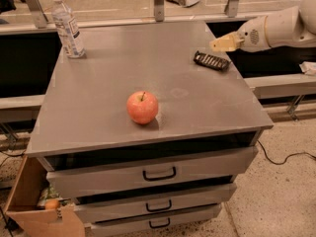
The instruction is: Move rxbar chocolate near apple
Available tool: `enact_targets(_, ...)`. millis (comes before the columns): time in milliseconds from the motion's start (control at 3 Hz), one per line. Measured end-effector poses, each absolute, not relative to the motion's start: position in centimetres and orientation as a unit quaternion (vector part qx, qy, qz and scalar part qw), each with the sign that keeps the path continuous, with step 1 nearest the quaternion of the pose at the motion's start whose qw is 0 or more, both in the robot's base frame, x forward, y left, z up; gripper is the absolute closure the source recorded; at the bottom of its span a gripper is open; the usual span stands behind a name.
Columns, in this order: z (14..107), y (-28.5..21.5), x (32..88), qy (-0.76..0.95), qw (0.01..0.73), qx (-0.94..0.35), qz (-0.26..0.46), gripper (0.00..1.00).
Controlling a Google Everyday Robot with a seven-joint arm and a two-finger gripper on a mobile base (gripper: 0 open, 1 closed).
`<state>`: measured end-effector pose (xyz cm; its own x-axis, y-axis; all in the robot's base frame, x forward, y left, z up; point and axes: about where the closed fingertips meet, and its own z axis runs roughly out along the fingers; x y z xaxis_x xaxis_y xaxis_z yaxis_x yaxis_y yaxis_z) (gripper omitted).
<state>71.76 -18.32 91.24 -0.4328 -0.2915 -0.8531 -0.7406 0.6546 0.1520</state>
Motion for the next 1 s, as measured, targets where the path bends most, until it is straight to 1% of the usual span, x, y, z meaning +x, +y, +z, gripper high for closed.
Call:
enact_targets(333,88.9,-16.8,67.0,0.805,0.374,-0.340,0.312,0.98)
enact_targets(667,88.9,-16.6,67.3,0.804,0.376,-0.340,0.311,0.75)
enact_targets(1000,89.3,-17.0,69.5,0.781,0.409,-0.350,0.317,0.53)
